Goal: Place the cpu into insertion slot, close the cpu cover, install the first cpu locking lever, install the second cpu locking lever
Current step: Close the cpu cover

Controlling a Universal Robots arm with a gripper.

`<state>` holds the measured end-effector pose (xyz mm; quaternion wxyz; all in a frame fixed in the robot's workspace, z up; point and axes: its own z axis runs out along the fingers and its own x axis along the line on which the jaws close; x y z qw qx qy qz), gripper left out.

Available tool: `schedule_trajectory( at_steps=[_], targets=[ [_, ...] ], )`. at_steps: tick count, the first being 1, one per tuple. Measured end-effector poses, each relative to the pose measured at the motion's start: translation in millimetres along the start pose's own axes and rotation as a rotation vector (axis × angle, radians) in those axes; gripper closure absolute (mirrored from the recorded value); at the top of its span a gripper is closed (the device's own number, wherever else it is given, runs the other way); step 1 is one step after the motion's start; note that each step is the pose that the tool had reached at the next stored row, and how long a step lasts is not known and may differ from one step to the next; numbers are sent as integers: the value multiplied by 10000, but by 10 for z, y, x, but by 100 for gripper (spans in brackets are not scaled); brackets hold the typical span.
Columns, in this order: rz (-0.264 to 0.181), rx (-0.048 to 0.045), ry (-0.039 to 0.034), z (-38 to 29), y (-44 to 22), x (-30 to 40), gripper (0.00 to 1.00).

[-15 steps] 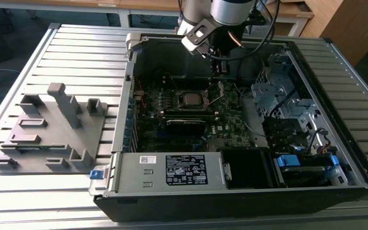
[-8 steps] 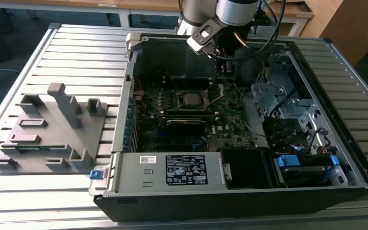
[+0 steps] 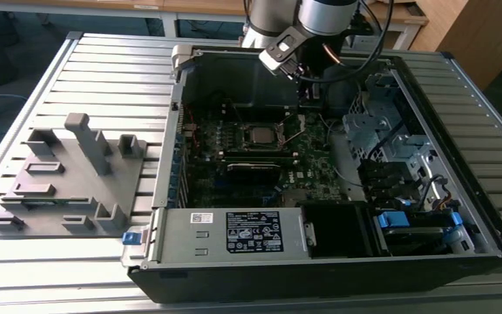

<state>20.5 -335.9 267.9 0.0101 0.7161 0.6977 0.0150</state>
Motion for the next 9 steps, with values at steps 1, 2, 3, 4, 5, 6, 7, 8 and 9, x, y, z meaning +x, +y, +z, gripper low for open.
schedule_trajectory(
  at_steps=[1, 2, 3, 4, 5, 6, 7, 8, 9],
  targets=[
    [0, 0, -1, 1, 23, 1, 90],
    [0, 0, -1, 2, 47, 3, 90],
    [0, 0, 0, 4, 70, 4, 90],
    [-1, 0, 1, 6, 93, 6, 90],
    [0, 0, 1, 7, 114, 7, 90],
    [-1, 0, 2, 9, 137, 9, 90],
    [-1, 0, 1, 9, 152, 10, 90],
    [-1, 0, 0, 9, 159, 10, 90],
    [-1, 0, 0, 9, 159, 10, 90]
  ],
)
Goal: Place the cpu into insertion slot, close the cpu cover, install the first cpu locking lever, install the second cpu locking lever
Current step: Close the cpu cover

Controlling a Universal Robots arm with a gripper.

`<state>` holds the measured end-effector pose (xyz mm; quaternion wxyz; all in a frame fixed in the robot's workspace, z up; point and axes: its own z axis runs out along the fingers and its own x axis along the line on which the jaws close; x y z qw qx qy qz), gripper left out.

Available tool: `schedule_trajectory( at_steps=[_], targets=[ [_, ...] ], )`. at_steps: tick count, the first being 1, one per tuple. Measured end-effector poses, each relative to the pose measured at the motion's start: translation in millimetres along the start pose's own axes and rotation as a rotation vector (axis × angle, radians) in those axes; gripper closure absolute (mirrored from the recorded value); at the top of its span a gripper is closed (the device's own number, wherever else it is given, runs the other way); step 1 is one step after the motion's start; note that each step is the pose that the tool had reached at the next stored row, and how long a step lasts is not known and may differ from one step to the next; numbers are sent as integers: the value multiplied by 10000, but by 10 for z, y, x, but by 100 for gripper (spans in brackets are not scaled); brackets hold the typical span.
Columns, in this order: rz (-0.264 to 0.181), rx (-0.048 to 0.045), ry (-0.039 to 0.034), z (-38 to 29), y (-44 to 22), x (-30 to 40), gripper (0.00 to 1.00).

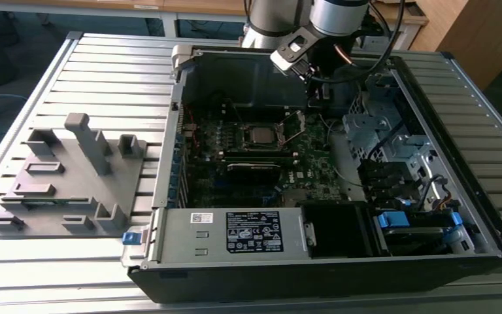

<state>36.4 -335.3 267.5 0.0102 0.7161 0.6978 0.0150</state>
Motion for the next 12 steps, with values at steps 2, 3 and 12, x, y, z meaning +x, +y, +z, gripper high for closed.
schedule_trajectory(
  at_steps=[2, 3, 12],
  targets=[
    [2, 0, 0, 0, 0, 0, 90],
    [1, 0, 0, 0, 0, 0, 90],
    [0, 4, 0, 7, 86, 11, 90]
  ],
)
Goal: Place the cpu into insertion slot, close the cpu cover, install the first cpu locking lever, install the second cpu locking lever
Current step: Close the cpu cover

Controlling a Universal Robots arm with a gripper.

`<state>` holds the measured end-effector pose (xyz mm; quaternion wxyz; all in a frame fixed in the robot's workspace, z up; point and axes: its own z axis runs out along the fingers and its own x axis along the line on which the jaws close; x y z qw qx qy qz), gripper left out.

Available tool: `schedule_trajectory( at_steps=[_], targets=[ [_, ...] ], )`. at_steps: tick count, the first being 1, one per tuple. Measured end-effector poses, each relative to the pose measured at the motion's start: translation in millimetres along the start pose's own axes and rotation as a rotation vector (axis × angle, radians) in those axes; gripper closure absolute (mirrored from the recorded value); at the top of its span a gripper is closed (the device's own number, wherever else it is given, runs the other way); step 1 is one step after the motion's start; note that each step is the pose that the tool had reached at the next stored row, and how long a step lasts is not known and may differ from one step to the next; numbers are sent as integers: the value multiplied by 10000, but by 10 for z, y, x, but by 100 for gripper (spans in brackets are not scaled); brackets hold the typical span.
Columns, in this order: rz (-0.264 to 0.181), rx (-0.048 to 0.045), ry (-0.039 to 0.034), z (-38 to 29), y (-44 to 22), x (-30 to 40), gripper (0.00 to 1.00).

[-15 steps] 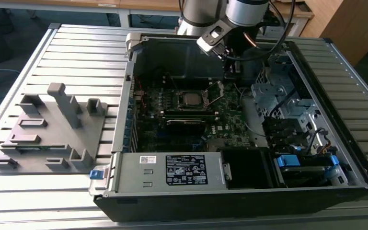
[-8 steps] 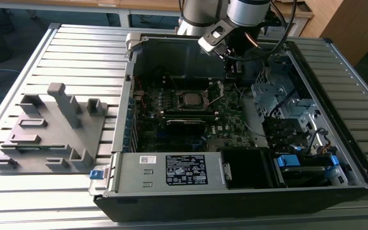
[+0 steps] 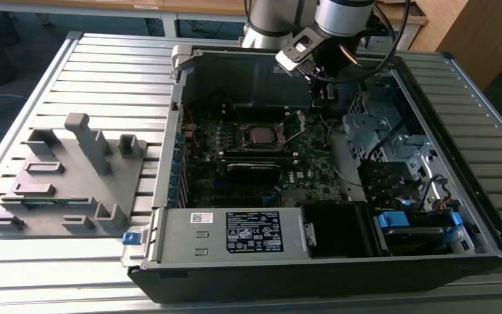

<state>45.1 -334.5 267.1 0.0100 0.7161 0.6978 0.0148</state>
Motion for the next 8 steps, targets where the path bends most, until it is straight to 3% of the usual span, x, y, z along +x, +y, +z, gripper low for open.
schedule_trajectory(
  at_steps=[8],
  targets=[
    [1, 11, 1, 8, 37, 3, 90]
  ],
)
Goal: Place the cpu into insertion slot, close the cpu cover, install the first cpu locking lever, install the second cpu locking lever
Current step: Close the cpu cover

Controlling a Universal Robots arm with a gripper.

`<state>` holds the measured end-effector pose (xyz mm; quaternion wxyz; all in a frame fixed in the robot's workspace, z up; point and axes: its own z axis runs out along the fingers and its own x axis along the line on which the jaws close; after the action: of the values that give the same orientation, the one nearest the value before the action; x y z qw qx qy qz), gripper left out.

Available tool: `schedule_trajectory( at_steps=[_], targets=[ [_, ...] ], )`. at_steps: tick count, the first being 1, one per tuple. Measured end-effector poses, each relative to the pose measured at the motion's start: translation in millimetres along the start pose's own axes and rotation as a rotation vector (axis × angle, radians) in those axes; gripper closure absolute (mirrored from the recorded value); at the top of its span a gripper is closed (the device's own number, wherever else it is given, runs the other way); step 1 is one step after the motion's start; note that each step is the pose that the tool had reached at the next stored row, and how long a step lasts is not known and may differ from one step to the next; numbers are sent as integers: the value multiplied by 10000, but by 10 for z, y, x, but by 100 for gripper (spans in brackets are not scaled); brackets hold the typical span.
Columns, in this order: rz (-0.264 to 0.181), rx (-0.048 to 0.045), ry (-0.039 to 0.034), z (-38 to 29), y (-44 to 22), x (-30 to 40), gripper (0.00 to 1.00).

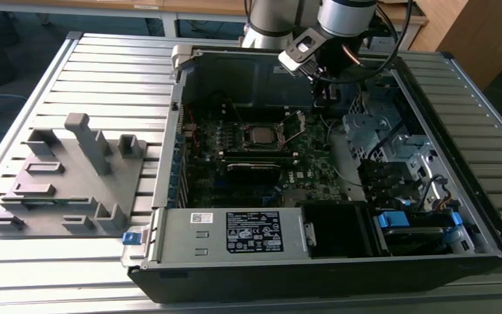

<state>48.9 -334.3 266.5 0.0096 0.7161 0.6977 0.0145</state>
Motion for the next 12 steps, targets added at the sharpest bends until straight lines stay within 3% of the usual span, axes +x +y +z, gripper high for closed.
schedule_trajectory(
  at_steps=[5, 9, 12],
  targets=[
    [1, 164, -6, 26, 21, 0, 90],
    [2, 167, -6, 30, 21, 1, 90],
    [2, 167, -5, 74, 20, 0, 90]
  ],
)
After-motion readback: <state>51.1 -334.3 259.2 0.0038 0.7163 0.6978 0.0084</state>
